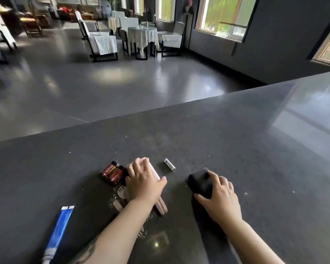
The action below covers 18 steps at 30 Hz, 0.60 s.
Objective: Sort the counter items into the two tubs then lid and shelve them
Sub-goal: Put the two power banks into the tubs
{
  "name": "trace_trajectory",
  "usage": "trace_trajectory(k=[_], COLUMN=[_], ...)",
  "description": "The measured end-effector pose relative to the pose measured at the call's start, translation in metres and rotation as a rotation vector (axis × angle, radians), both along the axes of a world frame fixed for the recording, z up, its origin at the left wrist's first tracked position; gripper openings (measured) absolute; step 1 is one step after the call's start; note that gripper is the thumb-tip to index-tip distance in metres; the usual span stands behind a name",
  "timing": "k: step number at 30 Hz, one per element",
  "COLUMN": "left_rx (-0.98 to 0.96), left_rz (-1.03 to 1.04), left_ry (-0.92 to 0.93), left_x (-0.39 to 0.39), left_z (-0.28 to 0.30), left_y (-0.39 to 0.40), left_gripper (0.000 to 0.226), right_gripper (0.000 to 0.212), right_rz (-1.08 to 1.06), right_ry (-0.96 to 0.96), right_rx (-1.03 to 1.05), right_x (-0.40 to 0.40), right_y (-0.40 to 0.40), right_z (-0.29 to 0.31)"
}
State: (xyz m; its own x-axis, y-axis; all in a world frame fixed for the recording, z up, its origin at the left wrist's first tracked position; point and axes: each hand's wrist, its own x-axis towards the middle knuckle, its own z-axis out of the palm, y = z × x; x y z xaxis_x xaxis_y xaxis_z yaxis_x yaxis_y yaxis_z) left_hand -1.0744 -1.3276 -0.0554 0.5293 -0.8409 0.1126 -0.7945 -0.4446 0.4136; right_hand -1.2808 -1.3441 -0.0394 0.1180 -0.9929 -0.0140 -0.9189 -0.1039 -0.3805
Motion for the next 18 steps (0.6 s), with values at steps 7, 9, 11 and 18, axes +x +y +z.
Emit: trace_trajectory(k=[7, 9, 11, 18], left_rx=[-0.069, -0.115, -0.115, -0.07], left_rz=[-0.388, -0.413, -0.372, -0.119], left_ry=[-0.033, 0.005, -0.006, -0.041], left_x=[0.028, 0.03, 0.03, 0.023], left_z=[-0.011, -0.012, -0.013, -0.011], left_y=[0.031, 0.042, 0.046, 0.047], left_gripper=[0.073, 0.078, 0.077, 0.079], right_gripper=[0.079, 0.078, 0.08, 0.083], right_rz=[-0.011, -0.007, -0.001, -0.076], right_ry=[-0.037, -0.048, -0.034, -0.073], right_rx=[-0.051, -0.065, -0.078, -0.074], right_x=[-0.002, 0.0, 0.003, 0.005], right_y=[0.002, 0.004, 0.006, 0.003], right_z=[-0.009, -0.008, -0.008, -0.009])
